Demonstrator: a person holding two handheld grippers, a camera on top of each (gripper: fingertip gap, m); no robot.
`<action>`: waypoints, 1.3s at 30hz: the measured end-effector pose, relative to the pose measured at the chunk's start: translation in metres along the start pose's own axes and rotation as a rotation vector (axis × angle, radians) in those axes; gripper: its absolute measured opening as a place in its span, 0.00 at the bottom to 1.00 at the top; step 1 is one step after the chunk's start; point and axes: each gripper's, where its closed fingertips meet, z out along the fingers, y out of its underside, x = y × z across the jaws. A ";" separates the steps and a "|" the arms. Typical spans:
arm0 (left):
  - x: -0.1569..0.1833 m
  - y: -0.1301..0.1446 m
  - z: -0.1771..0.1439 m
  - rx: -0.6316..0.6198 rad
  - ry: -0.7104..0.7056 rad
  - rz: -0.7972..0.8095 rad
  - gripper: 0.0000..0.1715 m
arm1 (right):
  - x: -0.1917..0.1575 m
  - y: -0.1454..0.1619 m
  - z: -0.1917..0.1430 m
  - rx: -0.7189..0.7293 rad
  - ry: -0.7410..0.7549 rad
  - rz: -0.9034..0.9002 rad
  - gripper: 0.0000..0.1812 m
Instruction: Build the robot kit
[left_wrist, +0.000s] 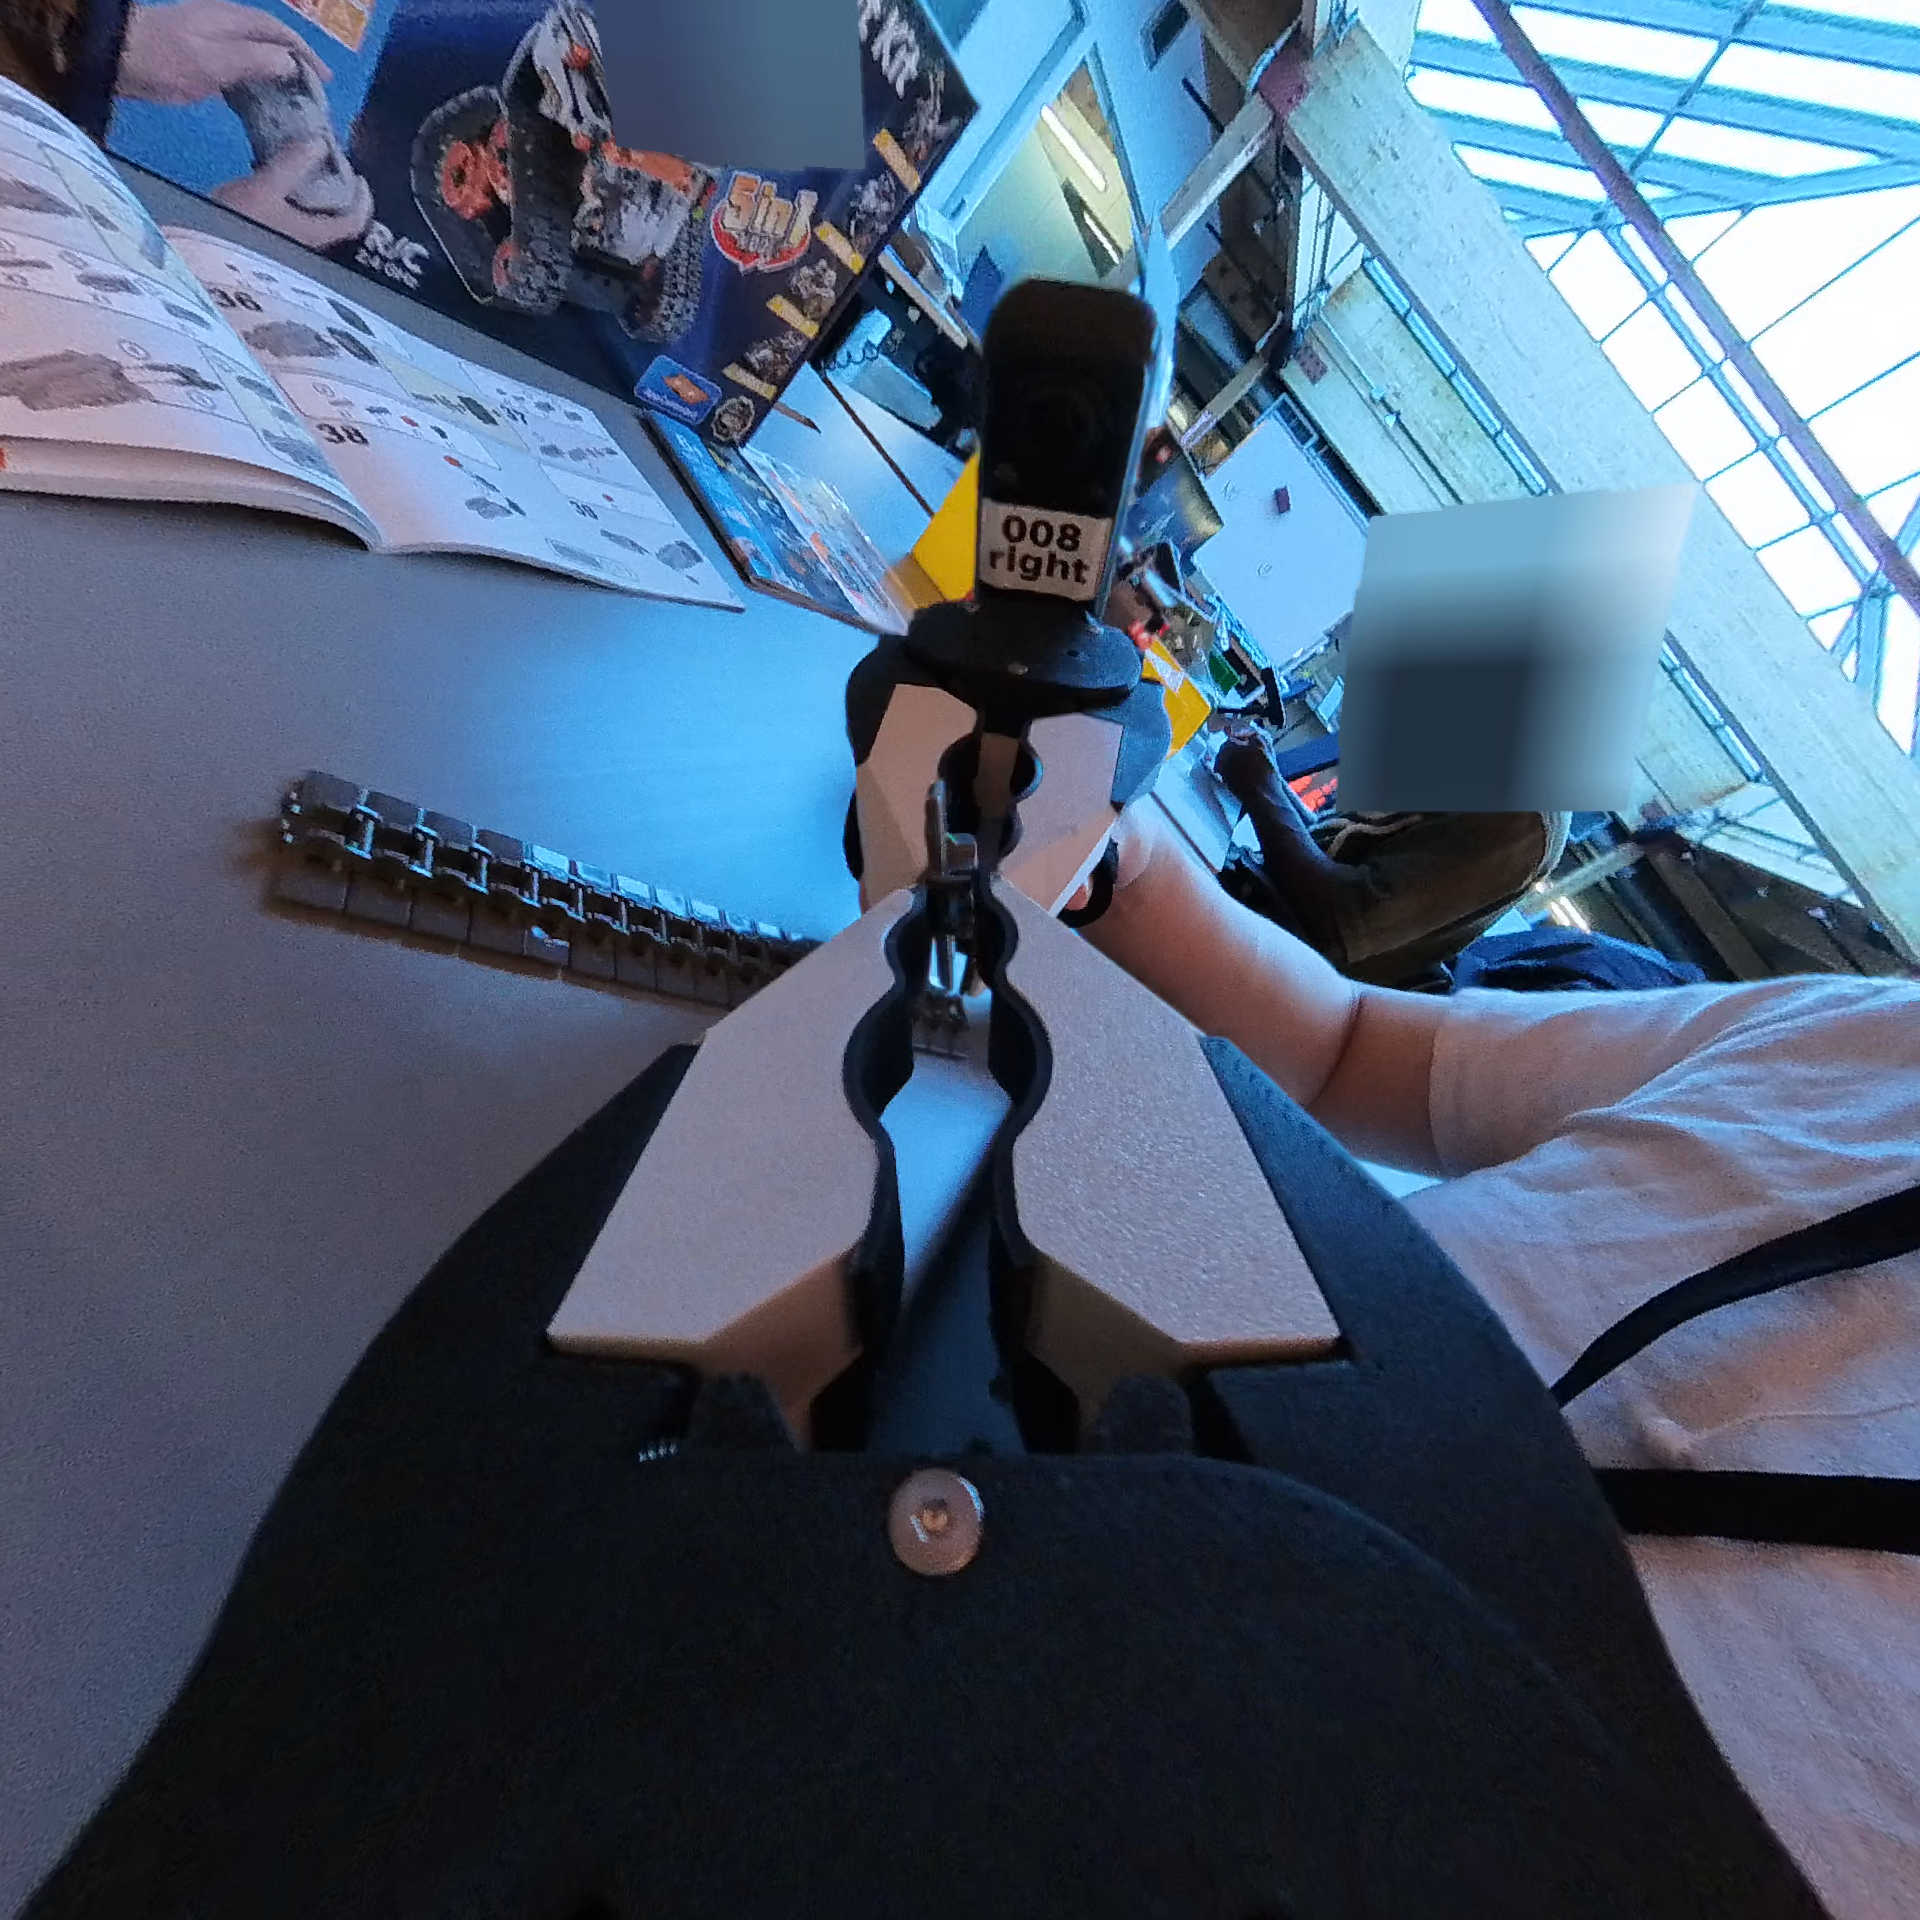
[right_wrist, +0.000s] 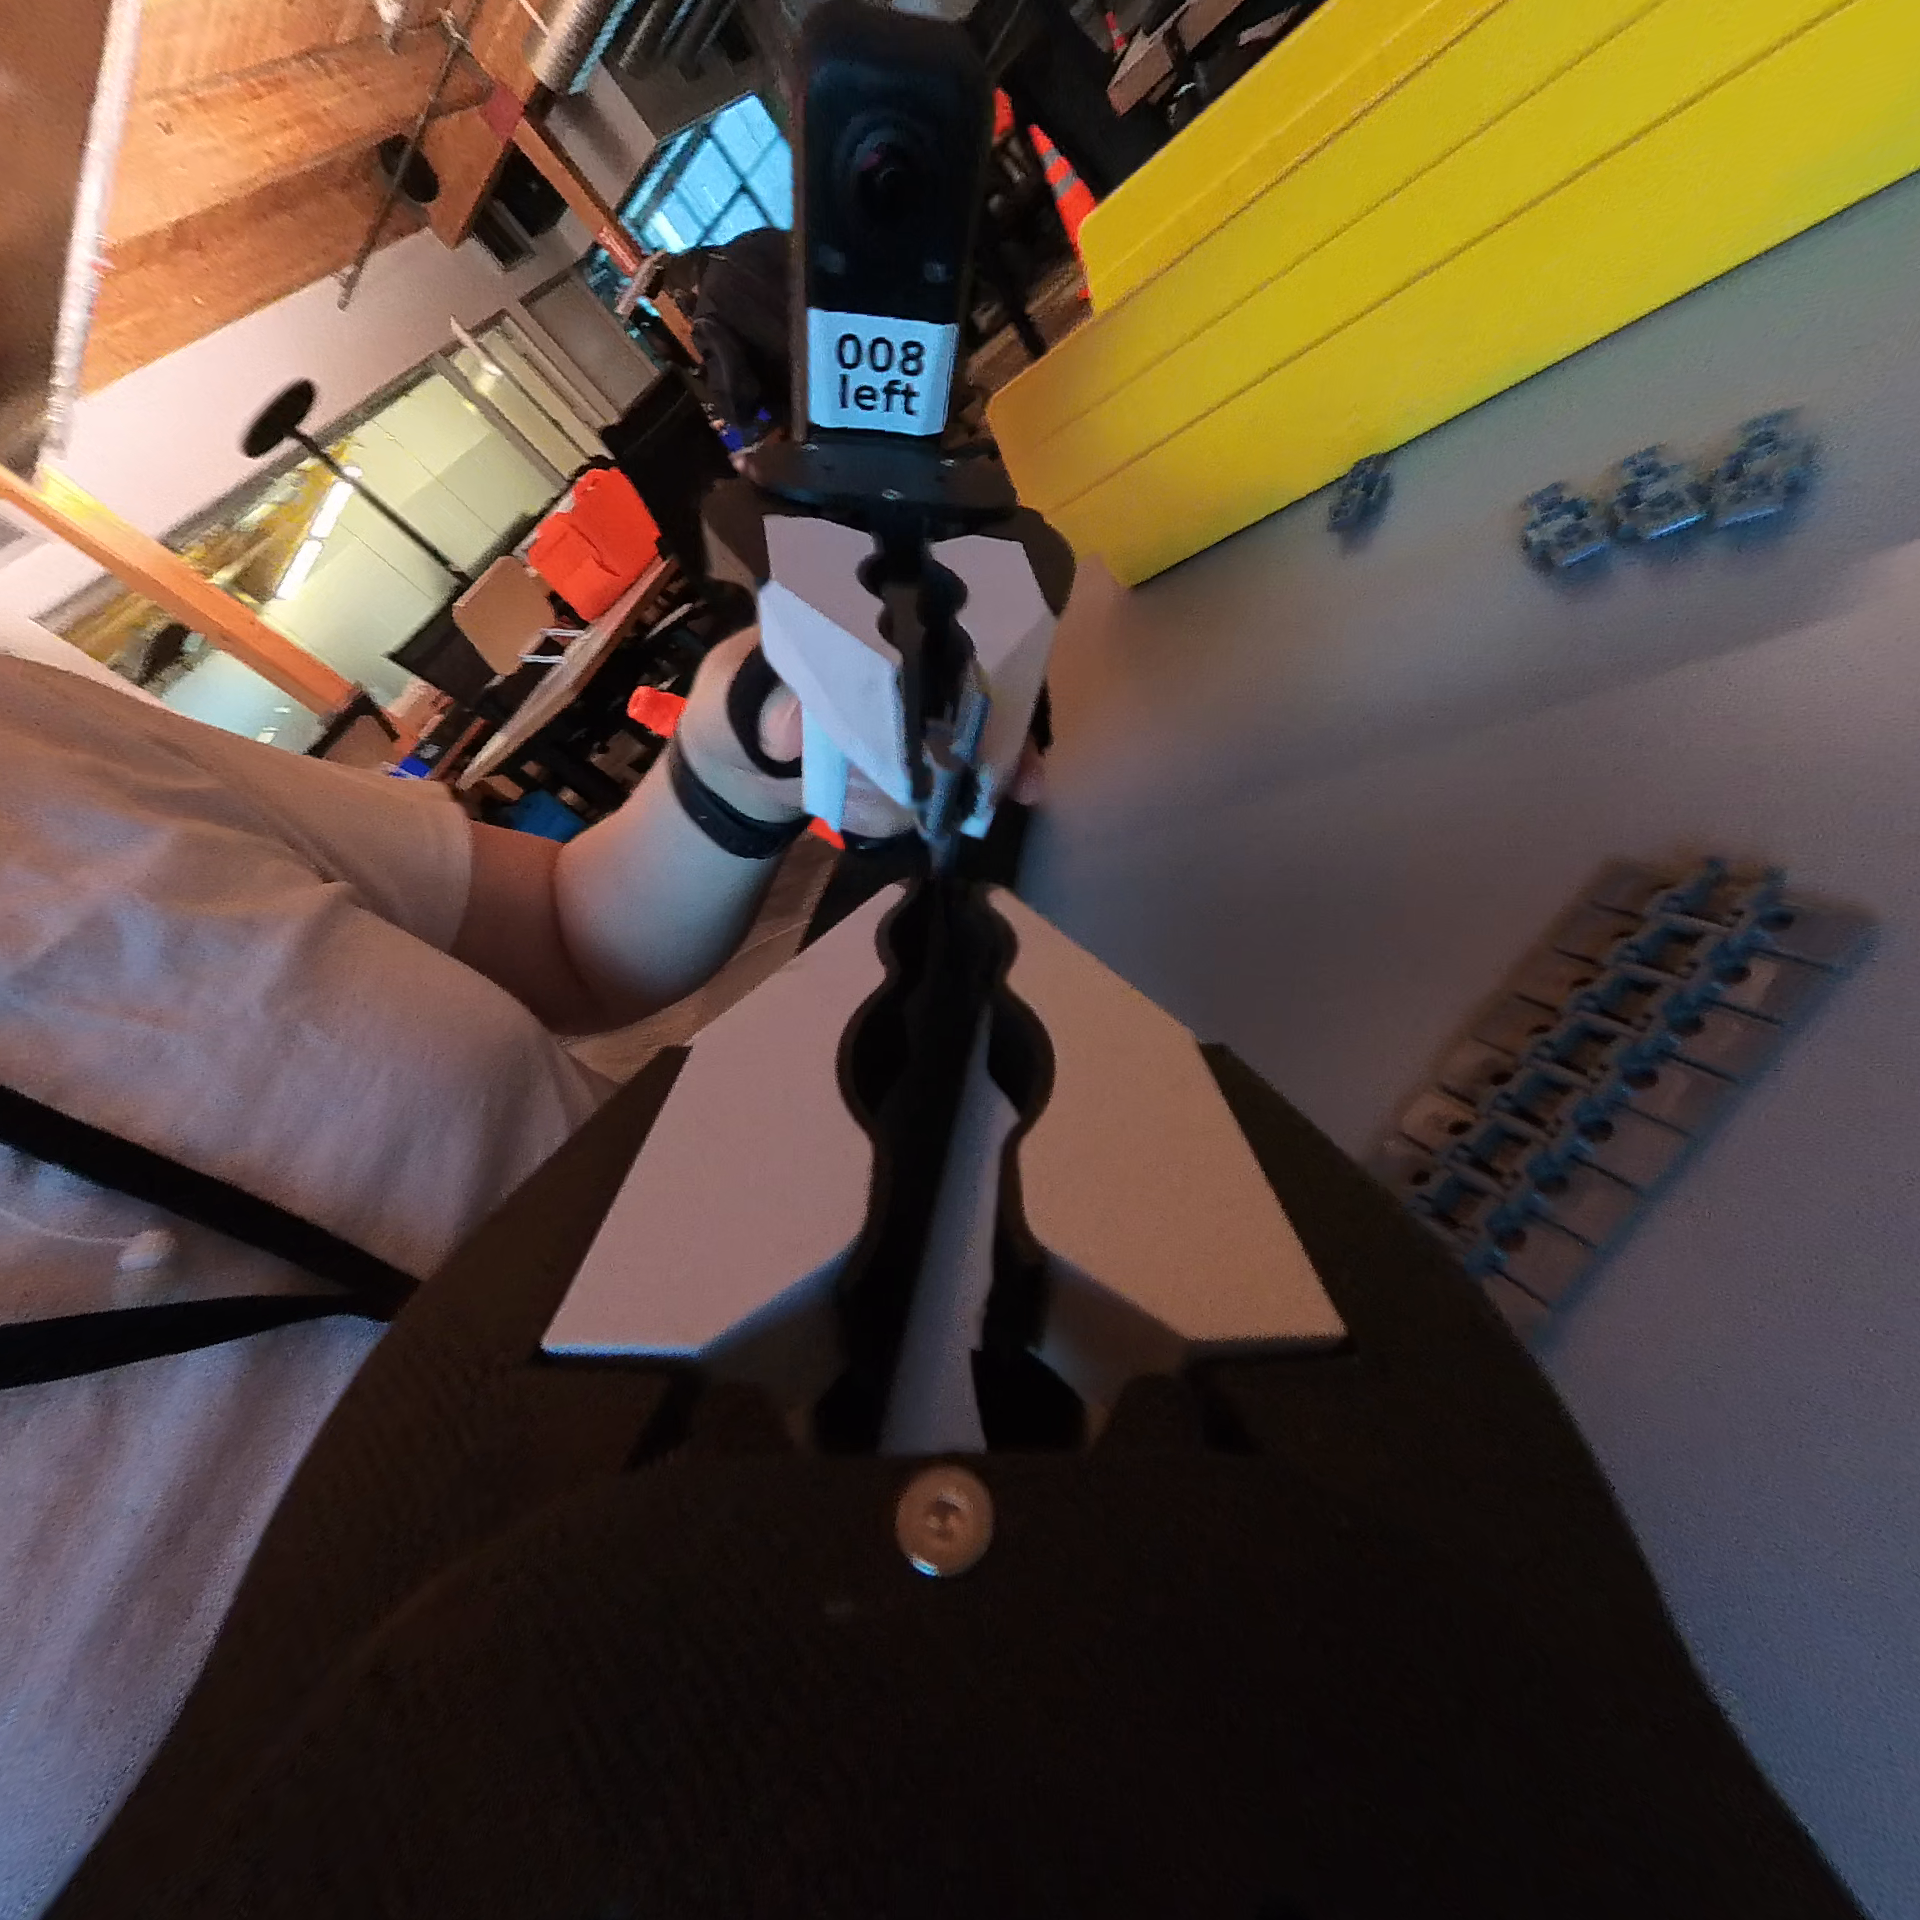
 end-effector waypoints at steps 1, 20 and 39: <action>-0.001 -0.004 -0.005 0.018 -0.010 0.000 0.03 | 0.005 -0.002 -0.002 0.007 0.042 -0.019 0.09; -0.032 -0.008 -0.055 0.092 -0.254 0.026 0.03 | 0.125 0.001 -0.018 -0.200 0.916 -0.179 0.19; -0.070 -0.004 -0.034 -0.090 -0.210 -0.099 0.03 | 0.097 0.000 0.000 -0.180 0.722 -0.427 0.14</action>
